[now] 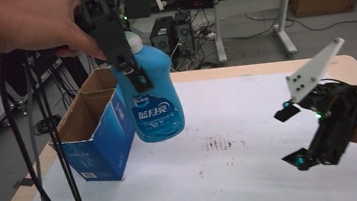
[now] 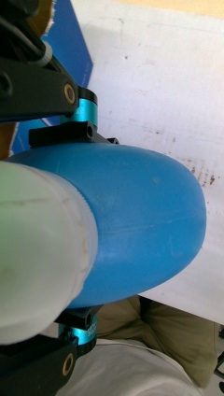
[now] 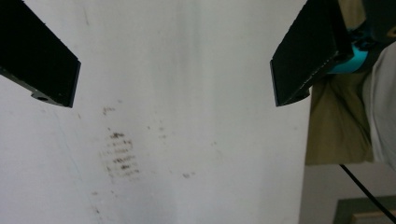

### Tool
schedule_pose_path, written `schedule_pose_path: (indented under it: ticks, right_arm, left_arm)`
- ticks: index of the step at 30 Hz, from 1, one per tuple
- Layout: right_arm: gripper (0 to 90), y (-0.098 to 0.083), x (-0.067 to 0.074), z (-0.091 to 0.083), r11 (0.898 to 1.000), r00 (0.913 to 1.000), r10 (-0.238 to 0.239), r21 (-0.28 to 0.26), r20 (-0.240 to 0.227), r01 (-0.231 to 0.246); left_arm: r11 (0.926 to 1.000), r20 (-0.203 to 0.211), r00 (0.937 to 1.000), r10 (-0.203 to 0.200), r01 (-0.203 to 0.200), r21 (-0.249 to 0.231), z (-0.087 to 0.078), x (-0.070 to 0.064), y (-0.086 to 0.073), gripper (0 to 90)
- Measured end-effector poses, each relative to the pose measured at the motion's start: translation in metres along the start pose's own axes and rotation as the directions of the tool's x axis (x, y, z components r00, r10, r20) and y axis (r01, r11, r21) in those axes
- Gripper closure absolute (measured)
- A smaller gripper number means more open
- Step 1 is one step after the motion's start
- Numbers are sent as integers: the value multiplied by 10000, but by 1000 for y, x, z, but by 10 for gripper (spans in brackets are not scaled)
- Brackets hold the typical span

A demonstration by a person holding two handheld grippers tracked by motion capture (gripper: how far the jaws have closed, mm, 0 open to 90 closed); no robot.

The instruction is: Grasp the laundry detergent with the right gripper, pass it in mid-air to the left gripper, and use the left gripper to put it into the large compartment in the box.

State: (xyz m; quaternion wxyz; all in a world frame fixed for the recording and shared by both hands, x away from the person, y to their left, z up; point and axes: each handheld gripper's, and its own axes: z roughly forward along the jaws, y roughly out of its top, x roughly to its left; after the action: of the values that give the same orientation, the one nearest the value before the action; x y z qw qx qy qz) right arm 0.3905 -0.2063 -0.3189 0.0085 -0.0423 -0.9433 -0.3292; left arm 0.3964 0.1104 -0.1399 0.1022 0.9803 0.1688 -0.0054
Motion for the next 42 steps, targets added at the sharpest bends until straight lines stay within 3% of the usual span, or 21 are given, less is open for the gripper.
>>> schedule_pose_path:
  ticks: [5, 11, 22, 35, 42]
  right_arm:
    - [8, -8, 0, -8, 9994, 9991, 239, 260, 338, -248]
    - [8, -13, -2, -16, 9992, 9986, 341, 184, 413, -349]
    - [8, -20, -8, -22, 9981, 9973, 548, 242, 491, -560]
    - [8, -23, -10, -26, 9976, 9970, 650, 223, 421, -659]
    - [8, -24, -9, -30, 9974, 9969, 663, 253, 430, -674]
  left_arm:
    - [9991, -37, 9991, -412, 411, -108, -9, 4, -8, 376]
    - [9955, -215, 9955, -921, 916, -245, -18, 12, -23, 376]
    - [9827, -615, 9815, -1813, 1784, -494, -34, 24, -55, 376]
    - [9531, -989, 9514, -2918, 2806, -1134, -55, 38, -95, 376]
    - [9386, -1519, 9279, -3405, 3259, -1130, -56, 49, -114, 376]
